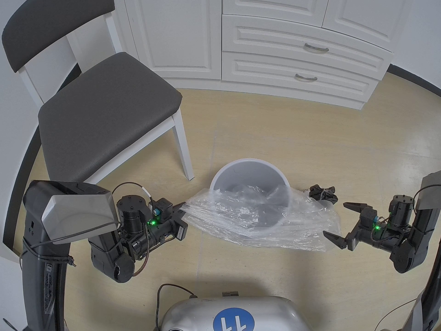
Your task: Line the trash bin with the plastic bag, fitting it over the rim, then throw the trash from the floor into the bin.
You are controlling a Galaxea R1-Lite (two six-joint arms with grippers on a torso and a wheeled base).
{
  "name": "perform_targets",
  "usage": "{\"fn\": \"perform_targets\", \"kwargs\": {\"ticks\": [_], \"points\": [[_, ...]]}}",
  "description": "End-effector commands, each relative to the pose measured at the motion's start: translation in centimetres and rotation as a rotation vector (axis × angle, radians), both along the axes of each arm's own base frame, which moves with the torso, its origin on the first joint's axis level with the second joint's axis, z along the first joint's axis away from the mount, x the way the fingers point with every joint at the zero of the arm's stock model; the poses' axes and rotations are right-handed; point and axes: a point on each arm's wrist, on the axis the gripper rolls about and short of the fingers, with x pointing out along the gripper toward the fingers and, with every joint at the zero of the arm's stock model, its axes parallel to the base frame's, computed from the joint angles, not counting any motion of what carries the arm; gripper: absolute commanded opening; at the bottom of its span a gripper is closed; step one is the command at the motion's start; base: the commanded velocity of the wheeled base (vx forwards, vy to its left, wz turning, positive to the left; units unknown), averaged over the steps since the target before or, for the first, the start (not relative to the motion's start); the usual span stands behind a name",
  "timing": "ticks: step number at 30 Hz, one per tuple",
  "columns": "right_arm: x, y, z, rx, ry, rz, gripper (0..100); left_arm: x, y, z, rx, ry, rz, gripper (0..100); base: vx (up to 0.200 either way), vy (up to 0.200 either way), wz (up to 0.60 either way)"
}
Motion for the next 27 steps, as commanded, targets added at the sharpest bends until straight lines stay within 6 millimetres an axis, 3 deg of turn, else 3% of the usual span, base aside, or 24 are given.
{"fn": "perform_targets", "kwargs": {"ticks": [1, 5, 12, 21, 27], "points": [[1.9, -5.0, -1.9, 0.086, 0.001, 0.021, 100, 0.7, 0.2, -1.1, 0.014, 0.012, 0.014, 0, 0.0, 0.0, 0.0], [2.5, -6.2, -3.0, 0.157, 0.028, 0.057, 100, 1.4, 0.8, -2.1, 0.043, 0.013, 0.033, 0, 0.0, 0.0, 0.0], [2.7, -8.0, -2.7, 0.259, 0.035, 0.12, 100, 1.6, 0.9, -2.2, 0.048, 0.007, 0.038, 0, 0.0, 0.0, 0.0], [2.8, -8.7, -2.3, 0.344, 0.067, 0.155, 100, 1.5, 0.9, -2.1, 0.048, 0.007, 0.038, 0, 0.0, 0.0, 0.0], [2.7, -7.3, 1.0, 0.382, 0.044, 0.133, 100, 1.2, 0.8, -1.7, 0.044, -0.003, 0.032, 0, 0.0, 0.0, 0.0]]}}
